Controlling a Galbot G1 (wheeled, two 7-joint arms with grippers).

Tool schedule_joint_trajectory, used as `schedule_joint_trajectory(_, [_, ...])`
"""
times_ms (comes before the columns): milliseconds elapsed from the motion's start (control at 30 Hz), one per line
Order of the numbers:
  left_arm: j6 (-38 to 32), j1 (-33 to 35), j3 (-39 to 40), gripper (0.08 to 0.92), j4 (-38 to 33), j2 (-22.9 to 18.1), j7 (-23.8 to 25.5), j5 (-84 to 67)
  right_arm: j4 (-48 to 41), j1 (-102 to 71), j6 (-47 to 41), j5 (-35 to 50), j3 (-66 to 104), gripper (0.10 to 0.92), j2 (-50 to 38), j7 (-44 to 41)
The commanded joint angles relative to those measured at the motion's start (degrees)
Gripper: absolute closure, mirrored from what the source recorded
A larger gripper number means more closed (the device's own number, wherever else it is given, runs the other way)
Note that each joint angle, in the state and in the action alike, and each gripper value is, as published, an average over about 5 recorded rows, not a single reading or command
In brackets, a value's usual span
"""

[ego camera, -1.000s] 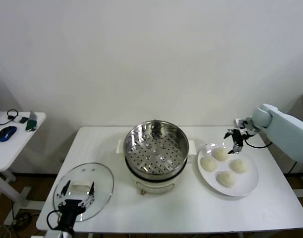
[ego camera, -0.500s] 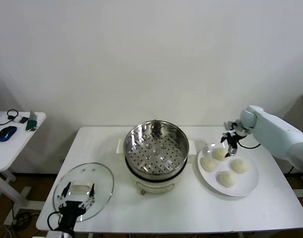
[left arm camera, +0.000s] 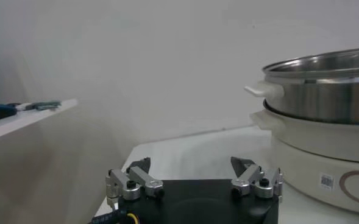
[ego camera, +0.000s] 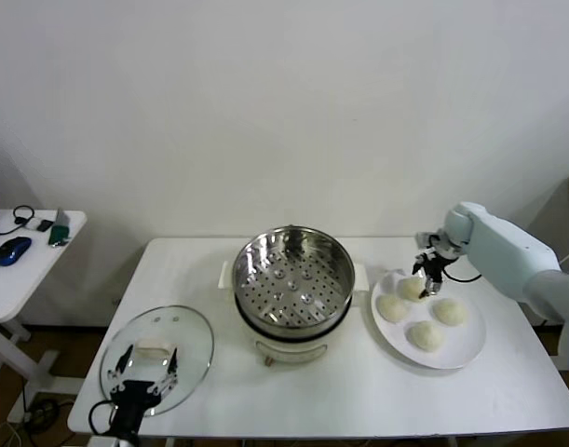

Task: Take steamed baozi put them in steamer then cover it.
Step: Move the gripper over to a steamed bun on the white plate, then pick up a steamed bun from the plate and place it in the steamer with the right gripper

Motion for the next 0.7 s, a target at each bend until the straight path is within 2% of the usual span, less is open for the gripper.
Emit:
schedule_joint_trajectory(33, [0.09, -0.03, 0.04, 0.177, 0.03, 0.01, 0.01, 0.16, -1.01, -0.61, 0.48, -1.23, 1.19, 0.351, 0.66, 0.02])
schedule_joint_trajectory(333, [0.16, -0.16, 0.13, 0.177, -0.08, -0.1, -0.08, 0.19, 4.23, 4.88, 2.84, 1.52, -3.34, 0.38, -1.19, -1.31])
schedule_joint_trajectory(533, [0.17, -0.03, 0.12, 0.177, -0.48, -0.16, -0.17, 0.17, 15.53, 17.26, 6.25, 7.2, -14.67, 0.381, -3.21, -2.52])
schedule_joint_trajectory(700, [0.2, 0.02, 0.2, 0.177, -0.87, -0.19, -0.21, 0.15, 25.94, 30.88, 13.96, 10.05, -21.44, 0.41, -2.34, -3.36])
